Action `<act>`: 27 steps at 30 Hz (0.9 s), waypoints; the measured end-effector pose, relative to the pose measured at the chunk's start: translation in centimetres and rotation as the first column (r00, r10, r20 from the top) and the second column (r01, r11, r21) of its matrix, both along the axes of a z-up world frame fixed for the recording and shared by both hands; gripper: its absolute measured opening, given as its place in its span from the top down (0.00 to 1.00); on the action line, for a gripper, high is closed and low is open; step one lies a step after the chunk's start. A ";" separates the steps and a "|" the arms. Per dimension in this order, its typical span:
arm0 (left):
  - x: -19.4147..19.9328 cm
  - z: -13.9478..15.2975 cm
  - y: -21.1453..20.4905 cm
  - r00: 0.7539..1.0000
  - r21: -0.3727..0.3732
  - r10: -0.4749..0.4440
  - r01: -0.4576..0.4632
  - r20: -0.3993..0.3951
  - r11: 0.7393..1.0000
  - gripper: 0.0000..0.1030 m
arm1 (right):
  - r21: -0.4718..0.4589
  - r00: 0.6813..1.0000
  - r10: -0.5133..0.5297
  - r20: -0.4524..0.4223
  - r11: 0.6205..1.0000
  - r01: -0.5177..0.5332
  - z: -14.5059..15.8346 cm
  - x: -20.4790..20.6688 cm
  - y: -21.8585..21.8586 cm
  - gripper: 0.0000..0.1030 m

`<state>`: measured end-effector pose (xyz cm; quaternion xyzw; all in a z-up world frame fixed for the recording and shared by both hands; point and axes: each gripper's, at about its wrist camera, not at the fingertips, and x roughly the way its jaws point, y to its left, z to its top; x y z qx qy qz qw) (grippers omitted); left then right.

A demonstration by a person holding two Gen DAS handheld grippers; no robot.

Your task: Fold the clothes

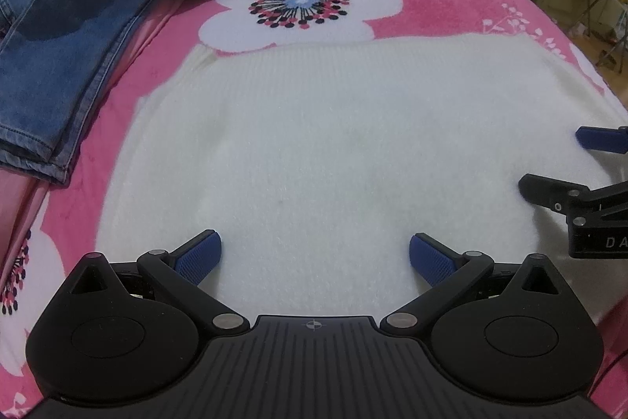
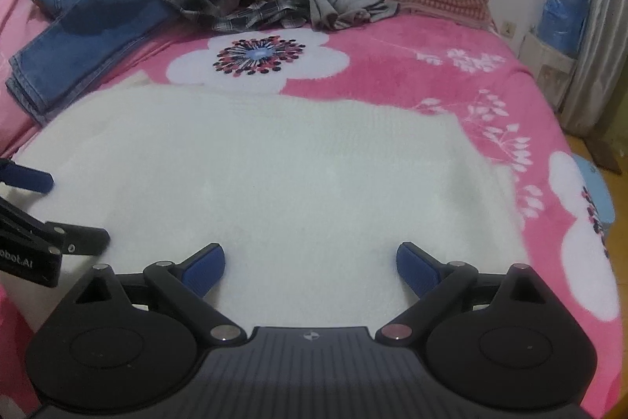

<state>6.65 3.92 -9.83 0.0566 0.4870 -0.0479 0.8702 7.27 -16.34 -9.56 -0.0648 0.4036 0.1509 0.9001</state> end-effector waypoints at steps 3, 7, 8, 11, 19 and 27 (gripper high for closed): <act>0.0 0.0 0.0 1.000 0.000 0.002 -0.002 0.000 1.000 0.00 | 0.000 1.000 0.001 0.000 1.000 -0.001 -0.1 0.0 0.0 0.06; 0.0 0.0 -0.1 1.000 0.002 0.002 -0.002 -0.001 1.000 0.00 | -0.004 1.000 0.002 0.003 1.000 -0.002 -0.1 -0.2 0.0 0.06; 0.1 0.0 -0.1 1.000 0.001 0.002 -0.002 -0.001 1.000 0.00 | -0.005 1.000 0.002 0.003 1.000 -0.002 -0.1 -0.2 0.0 0.05; 0.0 -0.1 -0.1 1.000 0.001 -0.001 0.001 0.003 1.000 0.00 | -0.012 1.000 0.005 0.004 1.000 -0.005 -0.2 -0.2 0.2 0.05; -0.1 -0.3 0.0 1.000 0.004 -0.014 0.014 0.016 1.000 0.00 | -0.032 1.000 0.018 0.009 0.999 -0.018 -0.4 -0.3 0.4 0.04; -0.4 -0.4 0.0 0.999 0.007 -0.020 0.020 0.034 1.000 0.00 | -0.052 0.999 0.044 0.012 0.998 -0.043 -0.7 -0.5 0.7 0.02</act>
